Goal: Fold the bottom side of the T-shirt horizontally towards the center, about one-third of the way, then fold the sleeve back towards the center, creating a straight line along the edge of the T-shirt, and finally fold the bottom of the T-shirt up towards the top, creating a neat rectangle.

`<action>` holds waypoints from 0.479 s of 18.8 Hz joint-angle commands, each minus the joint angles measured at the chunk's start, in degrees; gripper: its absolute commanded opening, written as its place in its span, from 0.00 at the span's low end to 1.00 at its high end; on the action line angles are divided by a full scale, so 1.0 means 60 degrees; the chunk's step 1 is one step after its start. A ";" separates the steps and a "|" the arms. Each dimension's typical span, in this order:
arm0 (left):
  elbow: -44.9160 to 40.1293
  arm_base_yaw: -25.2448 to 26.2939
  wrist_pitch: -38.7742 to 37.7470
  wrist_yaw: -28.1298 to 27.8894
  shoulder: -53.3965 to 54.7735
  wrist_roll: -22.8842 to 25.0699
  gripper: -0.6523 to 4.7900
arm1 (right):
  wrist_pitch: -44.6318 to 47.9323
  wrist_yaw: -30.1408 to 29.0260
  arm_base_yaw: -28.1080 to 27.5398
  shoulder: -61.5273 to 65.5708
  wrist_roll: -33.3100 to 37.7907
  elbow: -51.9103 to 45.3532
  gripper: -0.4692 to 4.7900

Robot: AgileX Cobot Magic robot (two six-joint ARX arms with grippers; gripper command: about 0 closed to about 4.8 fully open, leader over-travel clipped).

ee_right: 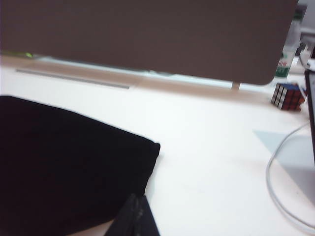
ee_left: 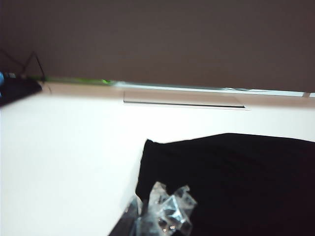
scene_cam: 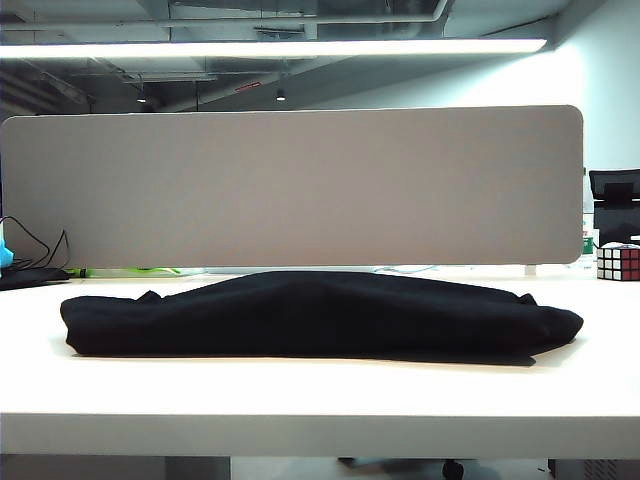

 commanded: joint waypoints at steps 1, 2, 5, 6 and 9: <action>0.0044 0.0004 0.0291 0.0055 0.0004 0.0634 0.11 | 0.0211 0.0000 0.0000 -0.0011 -0.0033 -0.0058 0.08; 0.0044 0.0004 0.0317 0.0055 0.0004 0.0630 0.11 | 0.0219 0.0004 0.0000 -0.0011 -0.0047 -0.0058 0.08; 0.0044 0.0007 0.0466 0.0051 0.0004 0.0634 0.11 | 0.0237 0.0007 -0.0047 -0.0011 -0.0211 -0.0058 0.08; 0.0044 0.0007 0.0539 0.0022 0.0004 0.0630 0.11 | 0.0237 -0.0004 -0.0142 -0.0011 -0.0229 -0.0058 0.08; 0.0044 0.0007 0.0616 0.0022 0.0004 0.0630 0.11 | 0.0244 -0.0007 -0.0426 -0.0011 -0.0208 -0.0058 0.08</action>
